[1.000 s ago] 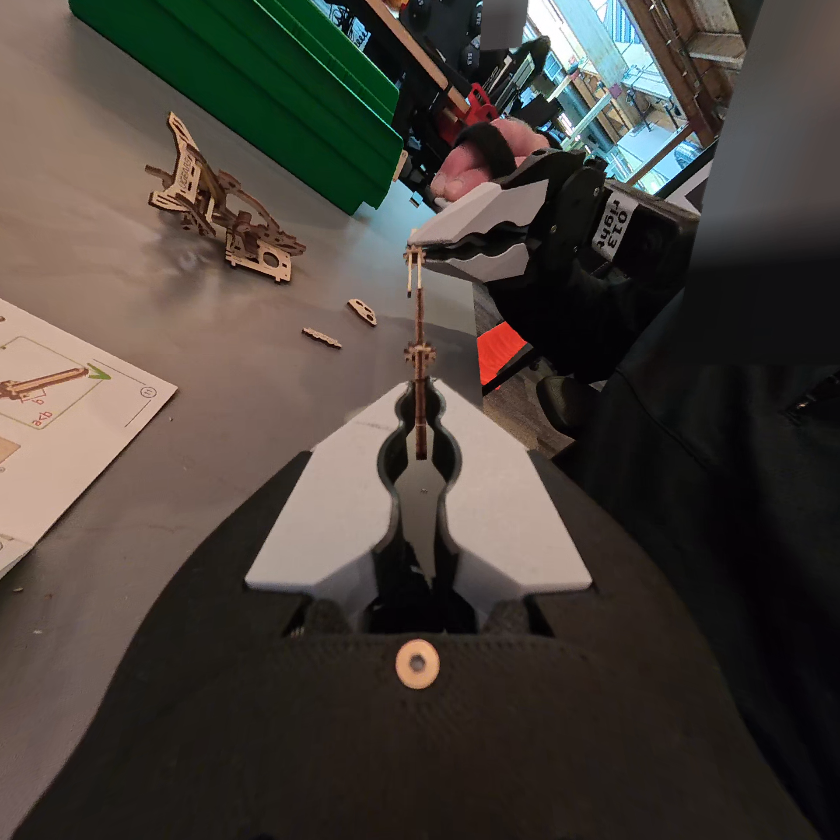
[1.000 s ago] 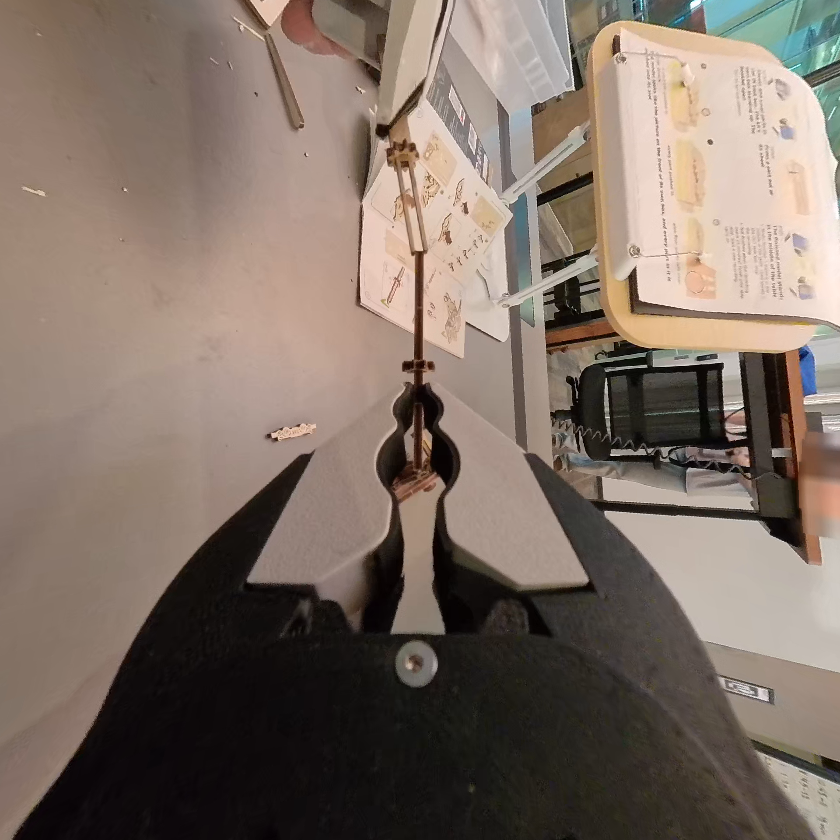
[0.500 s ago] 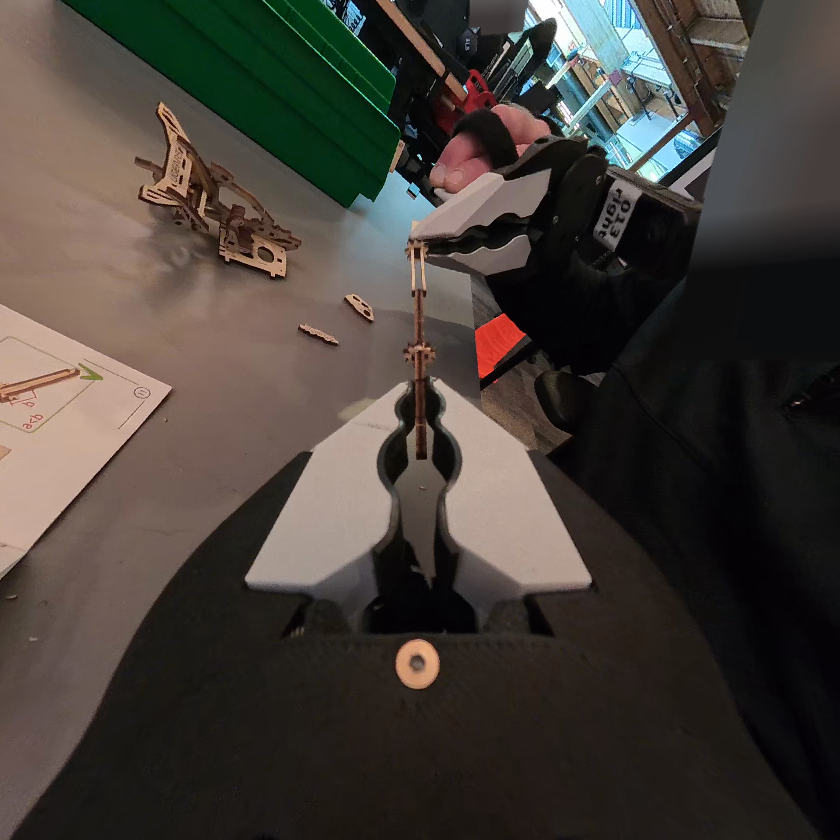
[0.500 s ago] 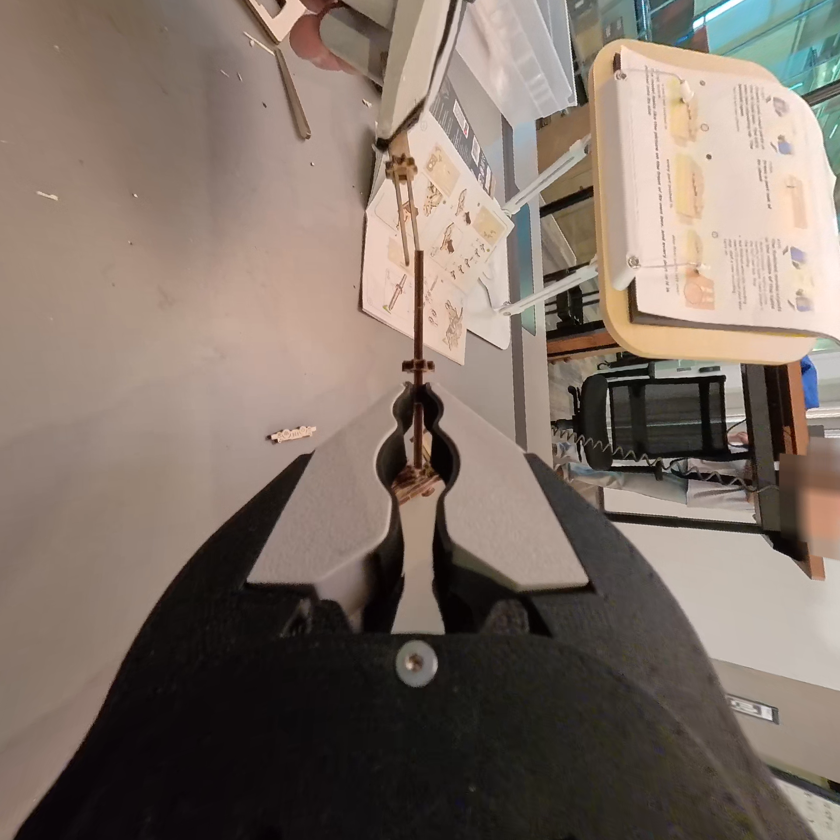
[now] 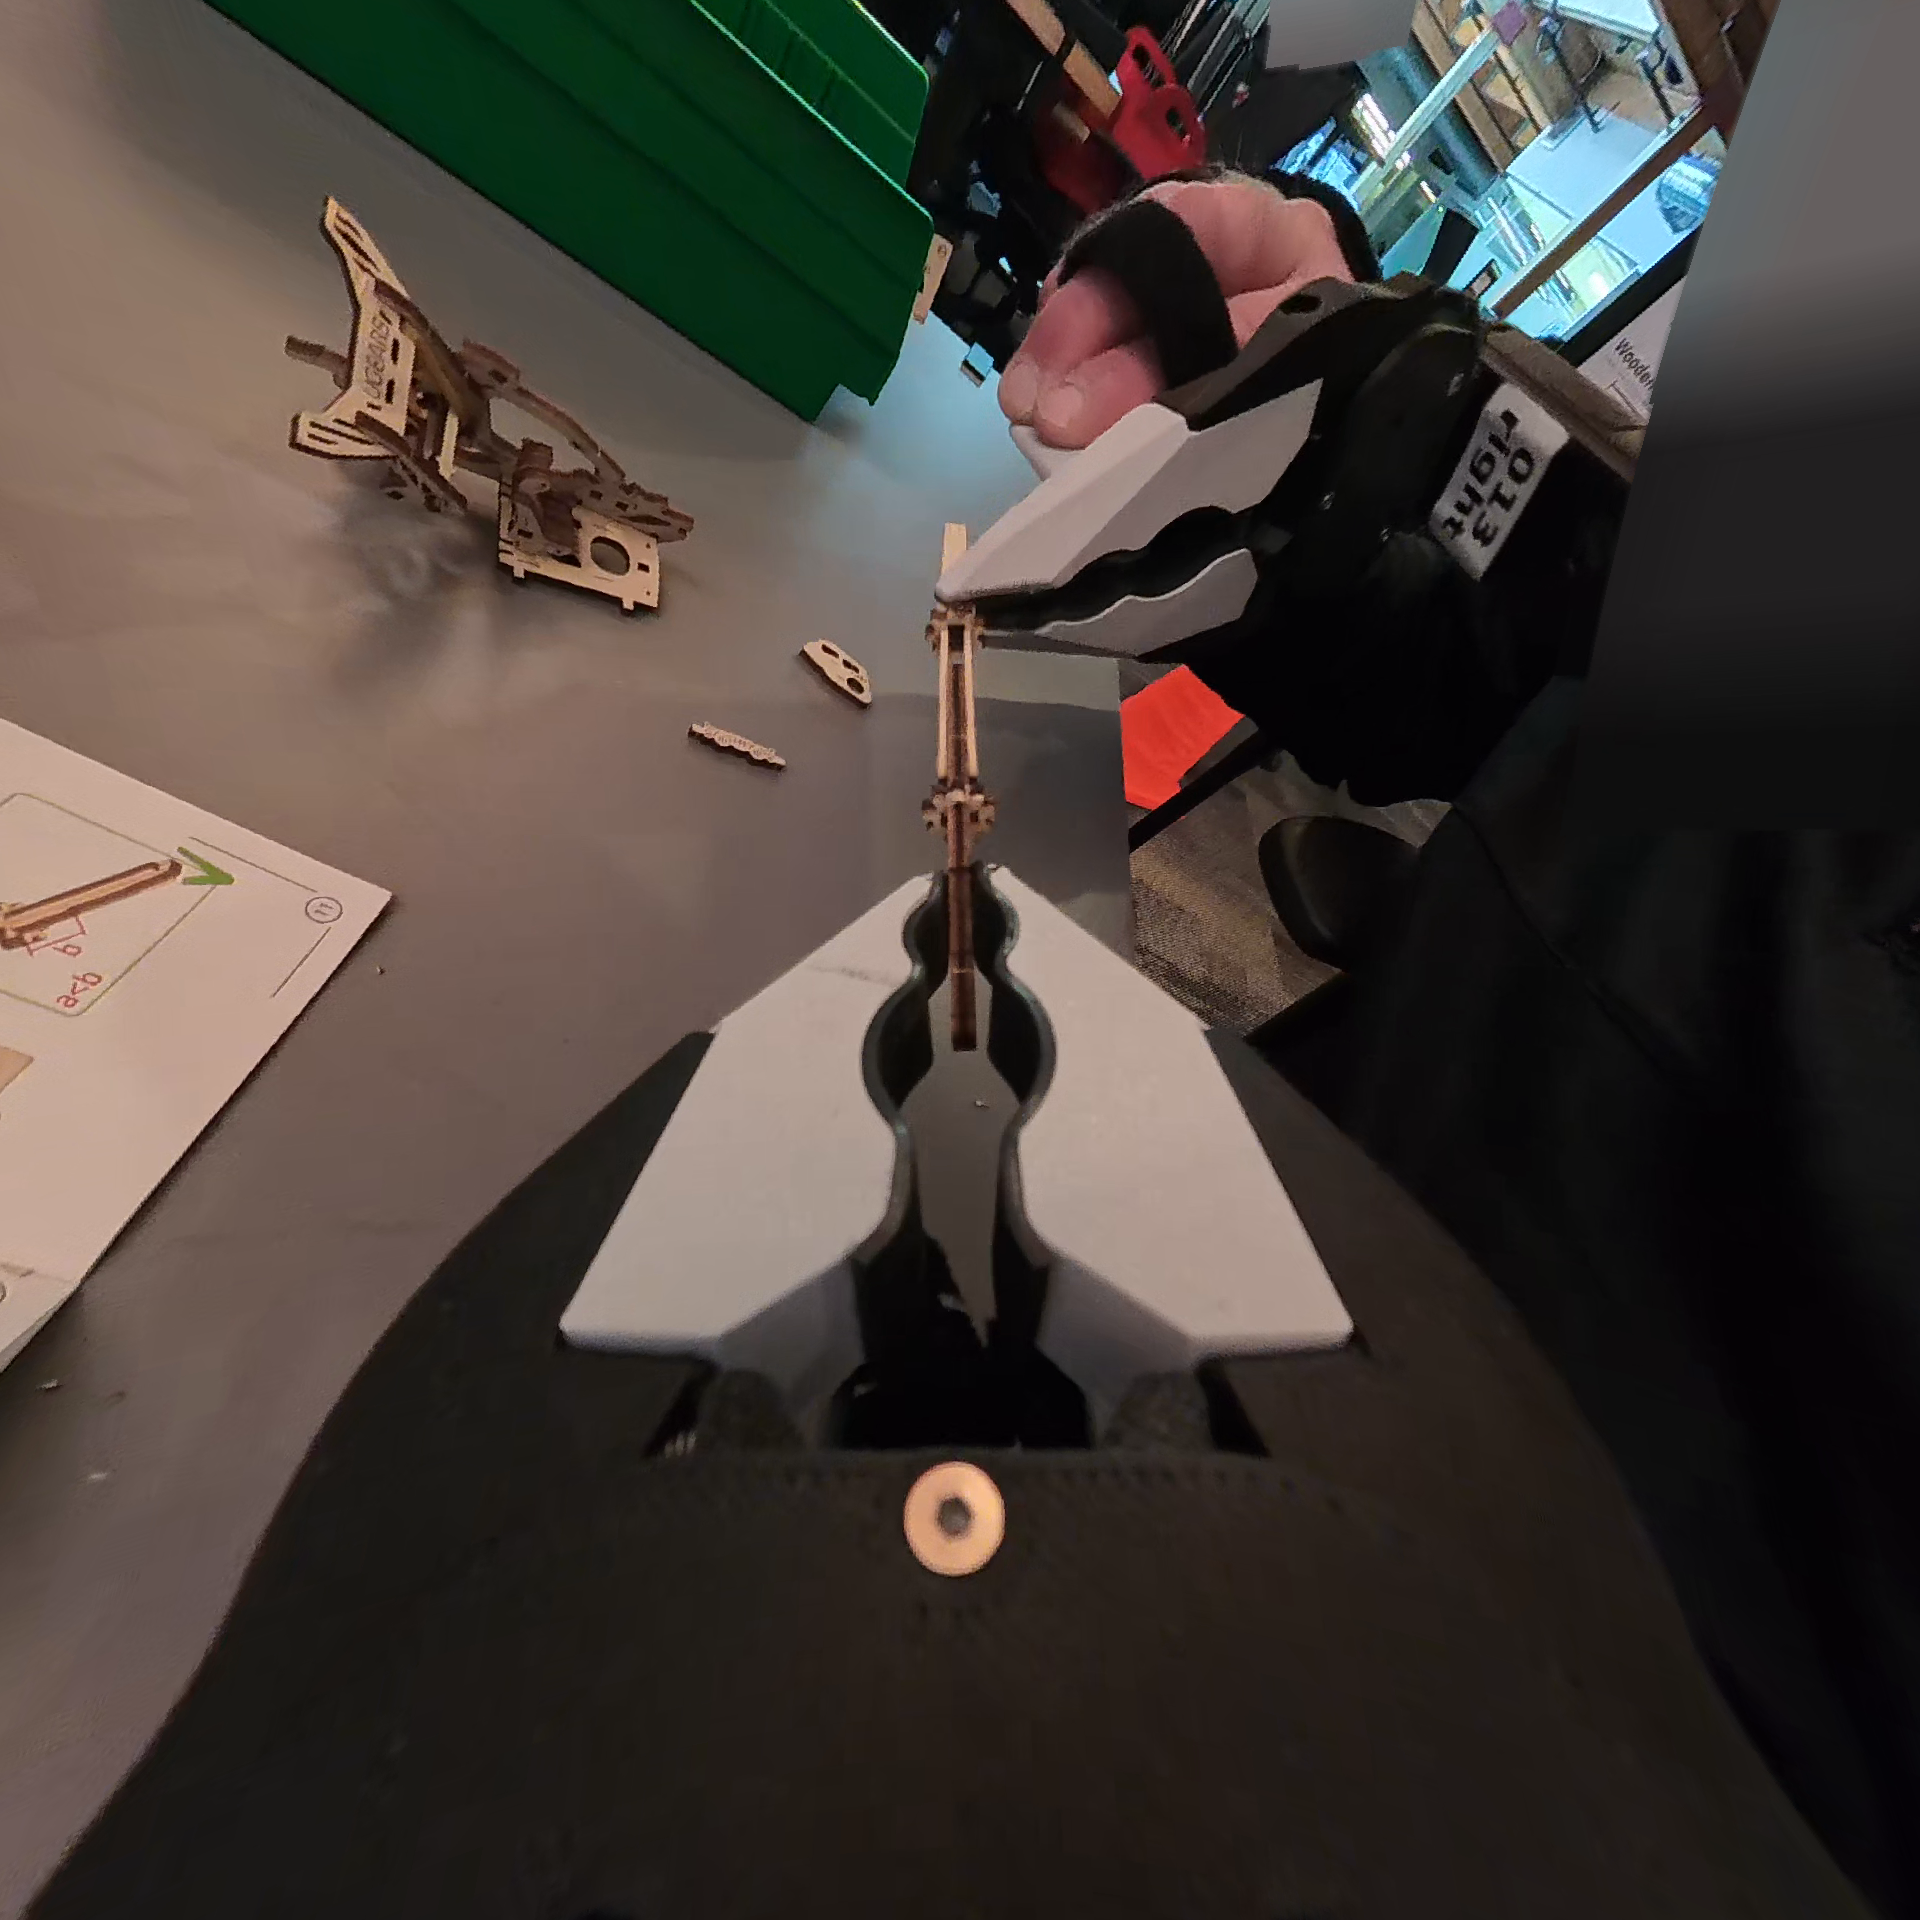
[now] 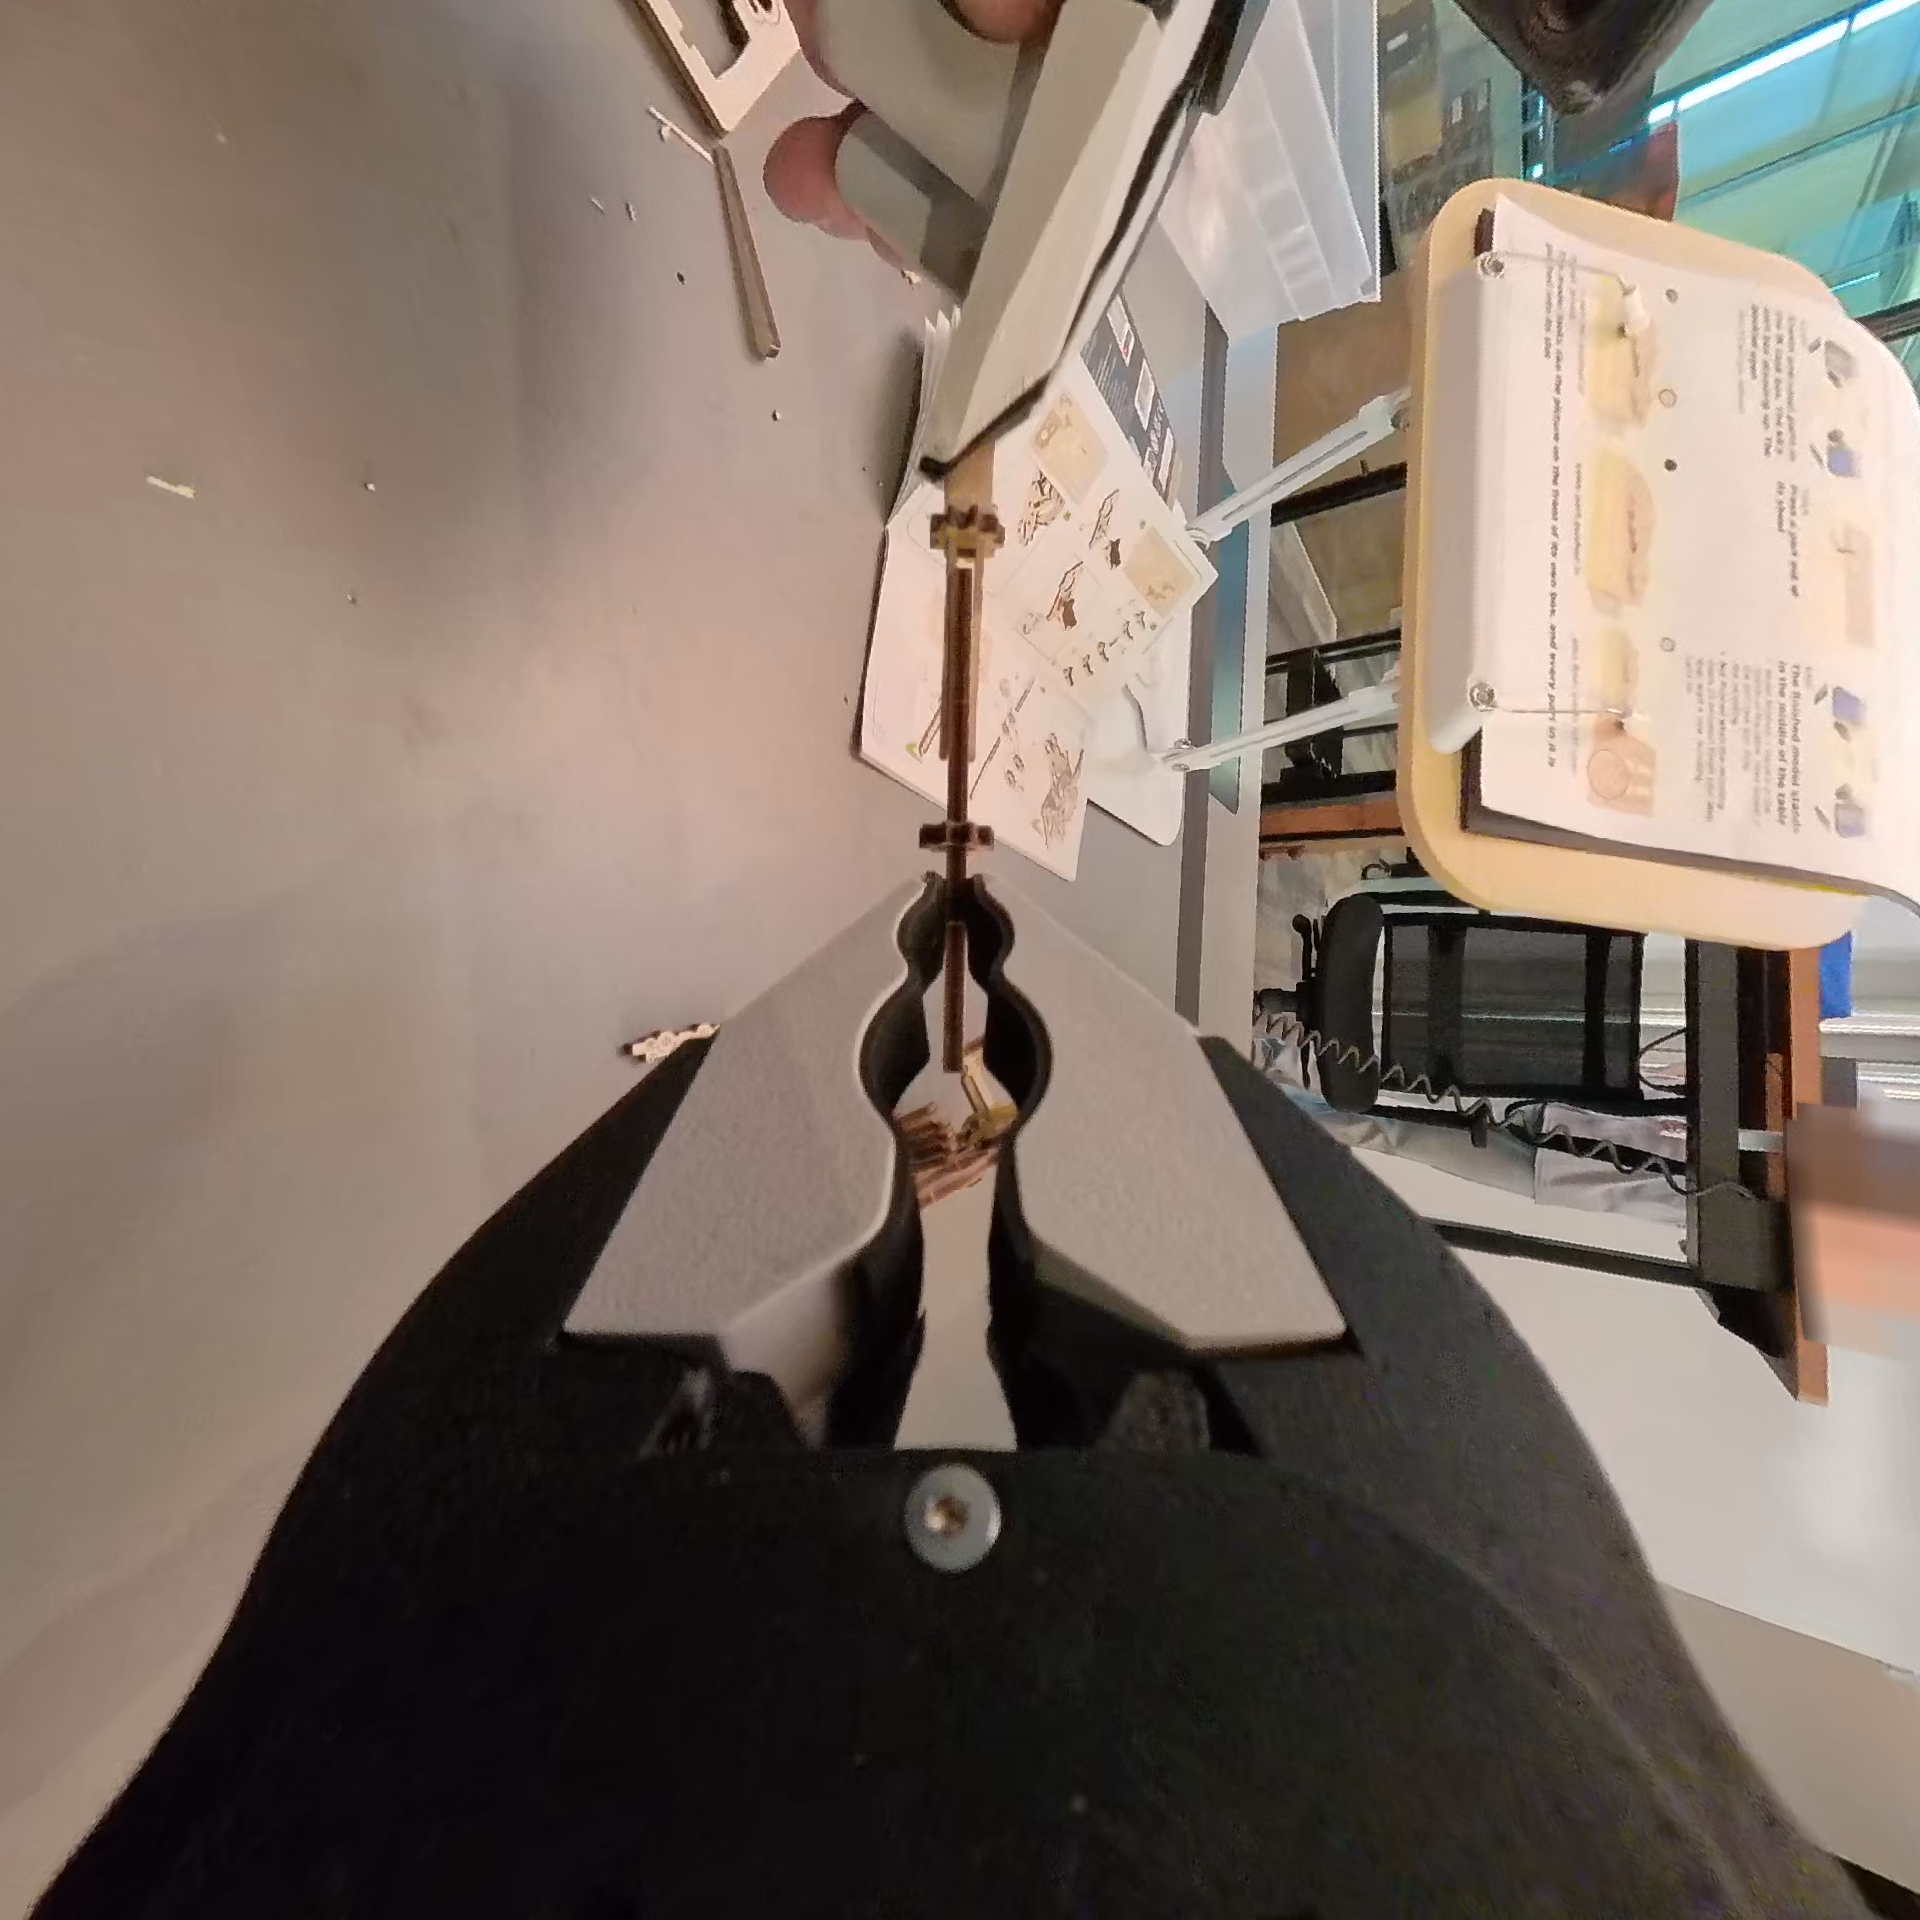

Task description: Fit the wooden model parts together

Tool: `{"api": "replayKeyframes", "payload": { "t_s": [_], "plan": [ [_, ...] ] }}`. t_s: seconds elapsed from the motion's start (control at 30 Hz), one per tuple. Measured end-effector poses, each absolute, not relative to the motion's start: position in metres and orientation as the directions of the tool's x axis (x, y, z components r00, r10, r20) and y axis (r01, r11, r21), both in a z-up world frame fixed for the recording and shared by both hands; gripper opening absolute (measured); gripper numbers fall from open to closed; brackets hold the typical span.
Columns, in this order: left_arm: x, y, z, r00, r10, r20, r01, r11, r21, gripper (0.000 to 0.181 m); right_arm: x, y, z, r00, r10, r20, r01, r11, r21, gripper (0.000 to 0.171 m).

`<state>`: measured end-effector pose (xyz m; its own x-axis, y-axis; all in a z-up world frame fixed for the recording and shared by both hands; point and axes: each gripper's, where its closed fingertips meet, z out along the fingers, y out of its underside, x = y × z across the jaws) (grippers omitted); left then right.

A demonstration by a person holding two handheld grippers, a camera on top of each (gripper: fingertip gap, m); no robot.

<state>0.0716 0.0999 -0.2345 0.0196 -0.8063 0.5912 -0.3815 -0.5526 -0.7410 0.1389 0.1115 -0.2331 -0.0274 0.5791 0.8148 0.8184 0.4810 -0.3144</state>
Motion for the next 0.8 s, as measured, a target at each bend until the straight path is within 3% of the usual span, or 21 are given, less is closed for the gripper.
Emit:
{"api": "replayKeyframes", "payload": {
  "t_s": [0.8],
  "plan": [
    [0.0746,0.1042,-0.2273,0.04,-0.829,0.557,-0.318,-0.539,-0.78,0.002,0.1347,0.1165,-0.2288,0.073,0.591,0.804,0.847,0.388,-0.362,0.0]
  ]
}}
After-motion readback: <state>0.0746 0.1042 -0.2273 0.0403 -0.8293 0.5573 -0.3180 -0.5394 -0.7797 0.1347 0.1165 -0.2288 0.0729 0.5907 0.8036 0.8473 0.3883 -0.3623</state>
